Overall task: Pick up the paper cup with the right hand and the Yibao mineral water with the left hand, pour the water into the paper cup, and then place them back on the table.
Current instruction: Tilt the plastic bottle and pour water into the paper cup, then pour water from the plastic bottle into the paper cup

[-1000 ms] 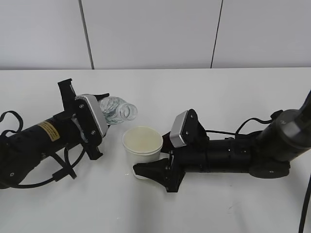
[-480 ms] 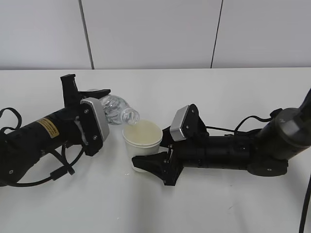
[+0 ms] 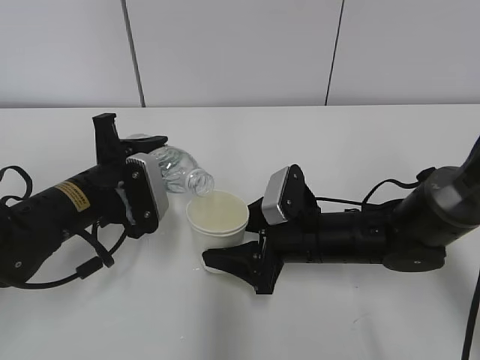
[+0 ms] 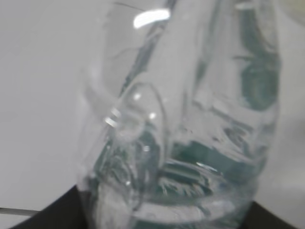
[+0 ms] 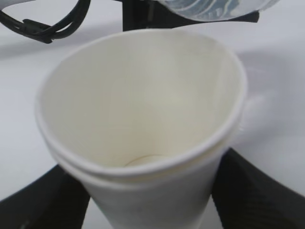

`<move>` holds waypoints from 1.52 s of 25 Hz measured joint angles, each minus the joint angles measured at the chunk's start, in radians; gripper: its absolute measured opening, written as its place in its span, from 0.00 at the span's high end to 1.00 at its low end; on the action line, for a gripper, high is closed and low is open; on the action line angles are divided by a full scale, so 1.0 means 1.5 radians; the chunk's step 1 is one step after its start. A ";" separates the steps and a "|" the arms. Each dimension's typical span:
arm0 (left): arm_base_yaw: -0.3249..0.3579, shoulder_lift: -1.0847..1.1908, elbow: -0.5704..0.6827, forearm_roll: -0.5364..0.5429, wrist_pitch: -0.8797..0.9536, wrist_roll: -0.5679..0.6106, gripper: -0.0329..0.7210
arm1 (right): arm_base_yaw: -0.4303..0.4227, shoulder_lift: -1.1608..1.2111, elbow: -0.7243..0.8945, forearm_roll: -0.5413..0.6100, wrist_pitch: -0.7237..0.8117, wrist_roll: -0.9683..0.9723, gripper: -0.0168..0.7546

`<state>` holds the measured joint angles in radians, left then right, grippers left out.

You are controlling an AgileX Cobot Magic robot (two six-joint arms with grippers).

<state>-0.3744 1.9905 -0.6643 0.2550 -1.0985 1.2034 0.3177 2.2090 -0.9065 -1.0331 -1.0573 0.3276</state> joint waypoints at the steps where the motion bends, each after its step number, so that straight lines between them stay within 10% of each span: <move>1: 0.000 0.000 0.000 0.000 0.000 0.008 0.51 | 0.000 0.000 0.000 -0.003 -0.002 0.000 0.25; 38: 0.000 0.000 -0.002 -0.005 0.000 0.135 0.51 | 0.000 0.000 0.000 -0.040 0.004 0.000 0.25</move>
<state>-0.3744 1.9905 -0.6674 0.2477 -1.0985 1.4061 0.3177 2.2090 -0.9065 -1.0929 -1.0513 0.3276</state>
